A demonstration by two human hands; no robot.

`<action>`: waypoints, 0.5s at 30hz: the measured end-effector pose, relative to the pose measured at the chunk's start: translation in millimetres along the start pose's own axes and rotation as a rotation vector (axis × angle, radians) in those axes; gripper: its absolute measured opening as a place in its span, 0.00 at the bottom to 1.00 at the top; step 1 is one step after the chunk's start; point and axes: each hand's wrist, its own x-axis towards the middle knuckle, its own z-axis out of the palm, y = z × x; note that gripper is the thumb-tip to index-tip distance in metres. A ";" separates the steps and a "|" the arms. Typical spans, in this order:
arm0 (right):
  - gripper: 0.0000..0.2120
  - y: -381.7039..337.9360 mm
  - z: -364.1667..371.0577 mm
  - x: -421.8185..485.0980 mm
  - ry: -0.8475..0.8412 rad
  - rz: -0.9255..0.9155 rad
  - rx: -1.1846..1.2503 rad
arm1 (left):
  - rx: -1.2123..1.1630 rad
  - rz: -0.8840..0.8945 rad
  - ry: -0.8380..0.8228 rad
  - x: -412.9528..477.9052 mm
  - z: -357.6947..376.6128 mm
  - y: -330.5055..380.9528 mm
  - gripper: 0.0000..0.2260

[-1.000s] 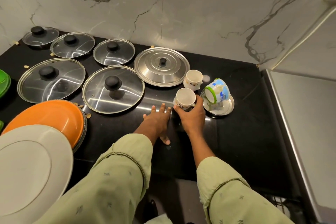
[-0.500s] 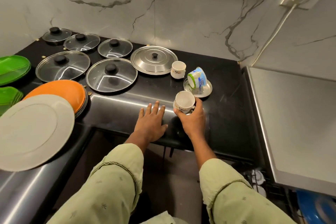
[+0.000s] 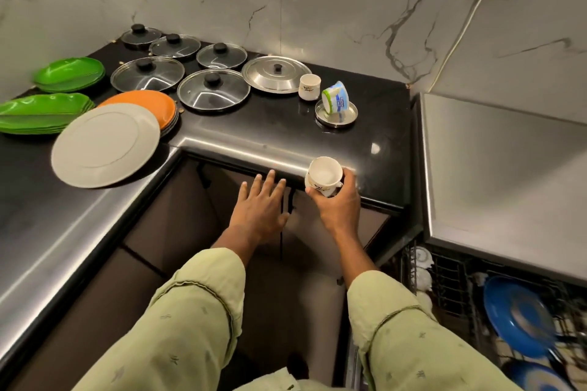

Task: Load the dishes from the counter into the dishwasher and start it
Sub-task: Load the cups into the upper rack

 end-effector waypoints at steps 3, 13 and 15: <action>0.34 0.4 -11.2 -32.9 -0.011 -0.002 0.013 | 0.005 -0.005 0.000 -35.1 2.1 0.1 0.34; 0.35 23.6 -63.7 -160.1 -0.009 0.039 -0.058 | -0.036 0.044 -0.030 -150.6 59.4 34.6 0.34; 0.36 31.3 -80.1 -186.3 -0.012 0.061 -0.047 | -0.038 0.058 -0.059 -174.0 75.9 47.0 0.34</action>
